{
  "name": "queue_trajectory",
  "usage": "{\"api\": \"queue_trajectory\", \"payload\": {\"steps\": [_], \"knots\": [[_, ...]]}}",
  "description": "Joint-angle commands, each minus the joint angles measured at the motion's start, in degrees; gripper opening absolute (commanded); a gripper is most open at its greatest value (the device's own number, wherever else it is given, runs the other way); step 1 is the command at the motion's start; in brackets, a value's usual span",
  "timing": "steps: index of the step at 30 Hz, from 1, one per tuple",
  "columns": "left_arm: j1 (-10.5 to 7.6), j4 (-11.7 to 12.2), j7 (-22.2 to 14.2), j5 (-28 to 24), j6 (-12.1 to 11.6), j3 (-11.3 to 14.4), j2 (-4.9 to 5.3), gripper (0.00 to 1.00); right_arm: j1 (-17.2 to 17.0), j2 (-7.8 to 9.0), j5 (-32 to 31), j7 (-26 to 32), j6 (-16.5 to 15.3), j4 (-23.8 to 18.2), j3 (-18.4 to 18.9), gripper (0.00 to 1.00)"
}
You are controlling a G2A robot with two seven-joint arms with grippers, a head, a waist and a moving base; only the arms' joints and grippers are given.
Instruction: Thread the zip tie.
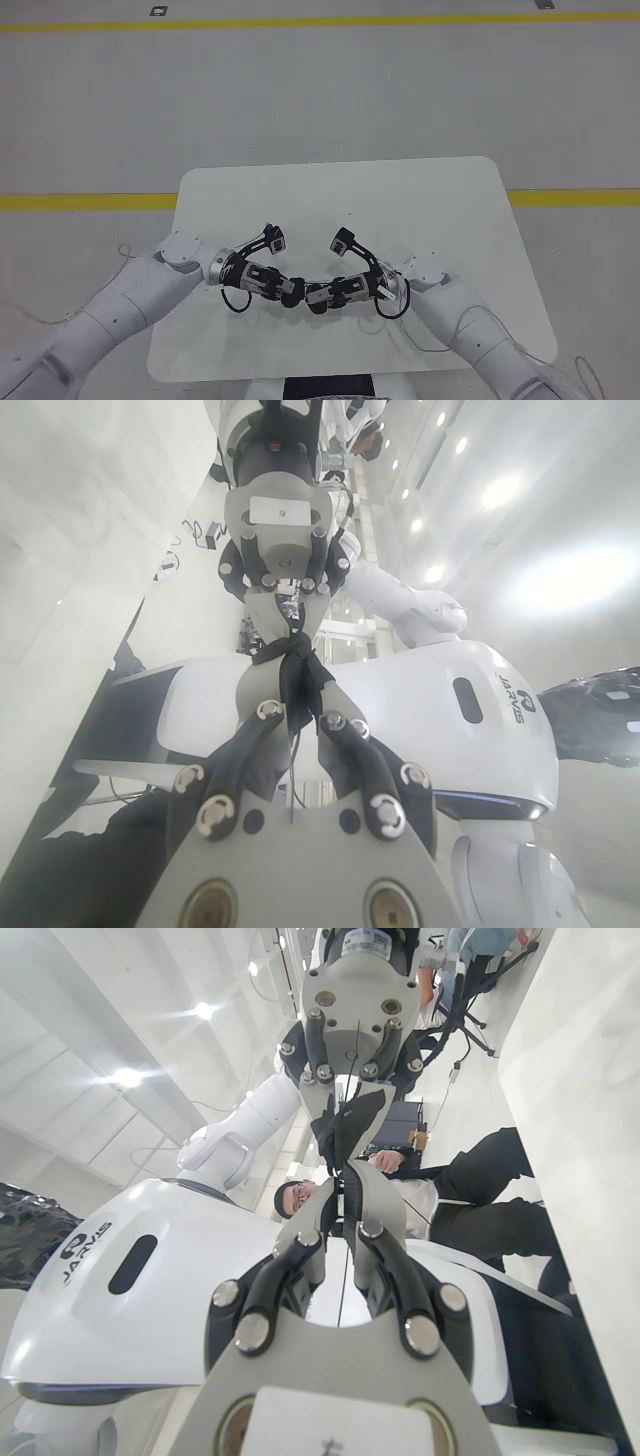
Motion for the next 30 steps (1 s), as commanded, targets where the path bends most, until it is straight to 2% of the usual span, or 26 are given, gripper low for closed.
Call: {"api": "queue_trajectory", "payload": {"steps": [1, 7, 10, 11, 12, 13, 14, 19, 22, 26, 30], "knots": [[0.00, 0.1, 0.0, 0.0, 0.0, -0.1, -0.01, 0.00, -0.1, -0.05, 0.2, 0.0, 0.0, 0.1, 0.2, 0.00], [0.17, 0.4, 0.0, 0.1, 0.0, -0.3, -0.04, 0.00, -0.3, -0.24, 0.2, 0.0, 0.0, 0.1, 0.5, 0.08], [0.27, 0.5, 0.0, 0.2, 0.0, -0.5, -0.05, 0.00, -0.3, -0.31, 0.1, 0.0, 0.0, 0.1, 0.6, 0.15], [0.31, 0.5, 0.0, 0.2, 0.0, -0.6, -0.05, 0.00, -0.4, -0.33, 0.0, 0.0, 0.0, 0.1, 0.6, 0.22], [0.35, 0.5, 0.0, 0.2, 0.0, -0.7, -0.05, 0.00, -0.3, -0.35, 0.0, 0.0, 0.0, 0.1, 0.6, 0.43], [0.41, 0.5, 0.0, 0.2, 0.0, -0.8, -0.06, 0.00, -0.4, -0.37, 0.0, 0.0, 0.0, 0.2, 0.7, 0.78], [0.47, 0.5, 0.0, 0.2, 0.0, -0.9, -0.06, 0.00, -0.4, -0.39, 0.0, 0.0, 0.0, 0.2, 0.7, 1.00], [0.81, 0.5, 0.0, 0.4, 0.0, -2.1, -0.09, 0.00, -0.9, -0.37, 0.2, -0.1, 0.0, 0.5, 1.8, 1.00], [1.47, 0.4, 0.0, 1.5, 0.0, -4.6, -0.10, 0.00, -1.6, -0.25, 0.3, -0.9, 0.0, 0.4, 3.2, 1.00], [4.03, -0.9, 2.6, 5.2, 0.0, -9.9, -0.44, 0.00, -3.1, -0.02, 0.1, -3.7, 0.0, -0.7, 6.3, 1.00], [8.08, -2.8, 4.9, 7.7, 0.0, -15.8, -1.06, 0.00, -5.8, 0.20, -2.0, -9.7, 0.0, -3.8, 11.0, 1.00]]}}
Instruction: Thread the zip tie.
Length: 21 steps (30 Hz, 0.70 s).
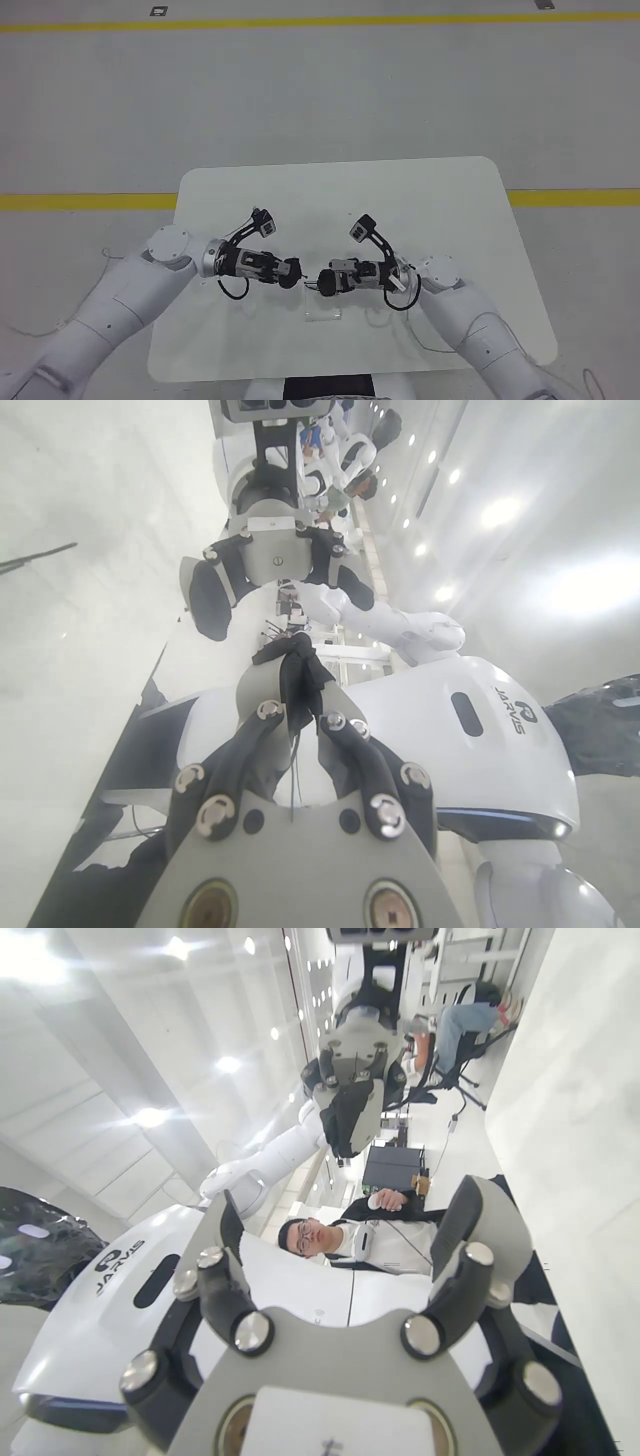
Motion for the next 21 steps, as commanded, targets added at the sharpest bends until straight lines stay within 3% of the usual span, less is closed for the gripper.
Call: {"api": "queue_trajectory", "payload": {"steps": [1, 10, 12, 14, 17, 21], "knots": [[0.99, -0.1, 0.8, 1.0, 0.0, -1.5, -0.12, 0.00, -1.6, 0.08, -1.8, -3.8, 0.0, -2.0, 2.6, 1.00], [0.99, -0.1, 0.8, 1.0, 0.0, -1.5, -0.12, 0.00, -2.2, 0.10, -2.4, -5.1, 0.0, -2.7, 3.4, 1.00], [1.30, -0.1, 4.0, 1.7, 0.0, -1.5, -0.27, 0.00, -2.2, 0.10, -2.4, -5.1, 0.0, -2.7, 3.4, 1.00], [1.31, 0.3, 9.2, 5.0, 0.0, -2.4, -0.40, 0.00, -2.0, 0.47, -10.6, -10.2, 0.0, -3.7, 3.7, 1.00], [2.46, -0.7, 13.8, 8.7, 0.0, -4.0, -0.68, 0.00, -3.1, 1.12, -21.6, -16.0, 1.1, -7.5, 4.1, 1.00], [4.40, -2.0, 19.0, 14.0, 0.0, -7.1, -1.18, 0.00, -5.1, 1.88, -30.5, -20.6, 2.7, -12.7, 5.0, 1.00]]}}
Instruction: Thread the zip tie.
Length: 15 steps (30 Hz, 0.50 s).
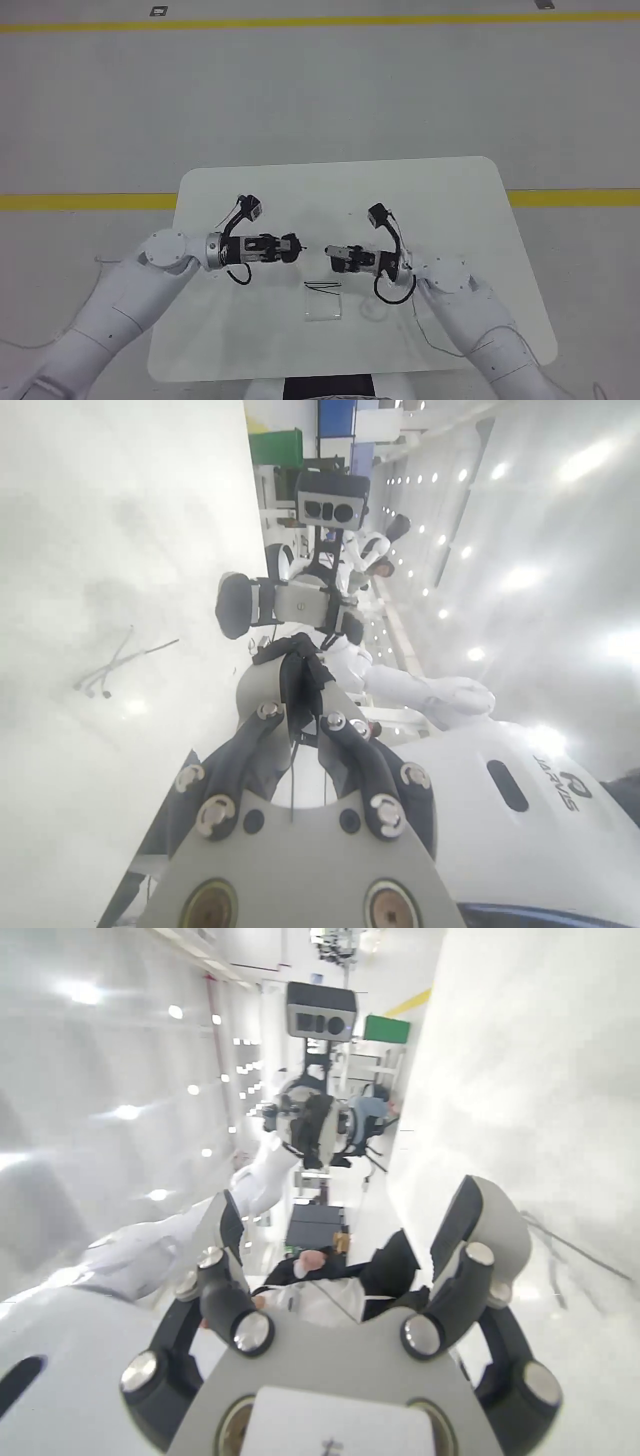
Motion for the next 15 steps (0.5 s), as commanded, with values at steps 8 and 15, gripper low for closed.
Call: {"api": "queue_trajectory", "payload": {"steps": [8, 15], "knots": [[5.61, -3.5, 7.7, 6.1, 0.0, -7.8, -2.14, 0.00, -2.9, 1.43, -16.0, -4.2, -0.3, -8.8, 1.5, 1.00], [7.04, -3.5, 7.8, 6.1, 0.0, -10.6, -3.41, 0.00, -3.7, 1.74, -20.1, -5.5, -1.4, -10.7, 1.5, 1.00]]}}
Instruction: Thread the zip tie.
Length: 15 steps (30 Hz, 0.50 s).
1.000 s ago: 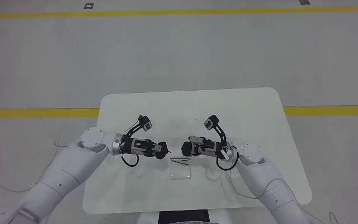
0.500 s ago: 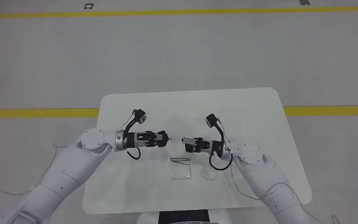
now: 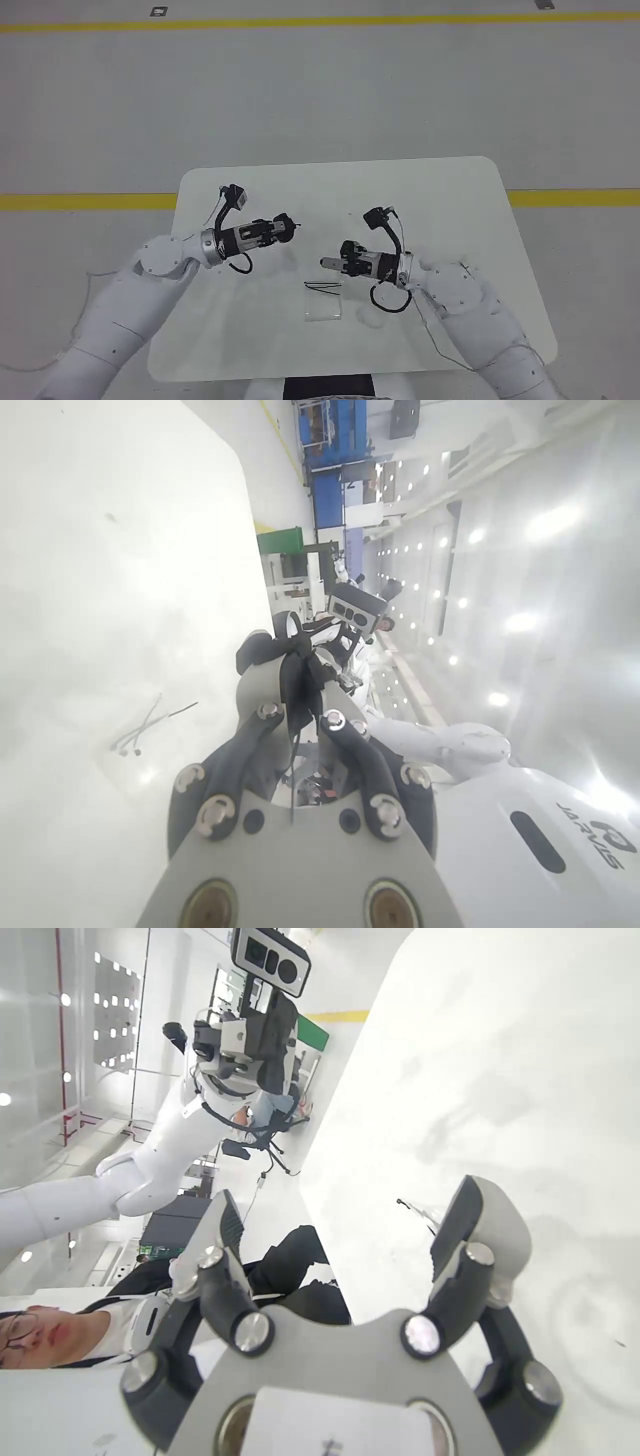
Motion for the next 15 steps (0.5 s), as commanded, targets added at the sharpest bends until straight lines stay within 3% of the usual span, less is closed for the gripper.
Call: {"api": "queue_trajectory", "payload": {"steps": [1, 6, 10, 12, 15], "knots": [[-0.03, 0.0, 0.0, 0.0, 0.0, 0.1, 0.03, 0.00, 0.0, -0.01, 0.1, 0.0, 0.0, 0.0, 0.0, 1.00], [-0.03, 0.0, 0.0, 0.0, 0.0, 0.1, 0.03, 0.00, 0.0, -0.01, 0.1, 0.0, 0.0, 0.0, 0.0, 1.00], [0.49, 0.0, 5.9, 0.3, 0.0, 0.1, -0.42, 0.00, 0.4, 0.47, -12.3, -0.2, -0.4, -2.9, -1.4, 1.00], [0.69, -0.2, 7.4, -0.5, 0.0, -0.5, -0.66, 0.00, 0.8, 0.68, -19.0, 0.8, 0.7, -4.5, -2.6, 1.00], [1.29, -0.3, 7.7, -2.0, 0.0, -1.7, -0.95, 0.00, 1.3, 0.82, -24.1, 2.4, 0.6, -6.5, -4.5, 1.00]]}}
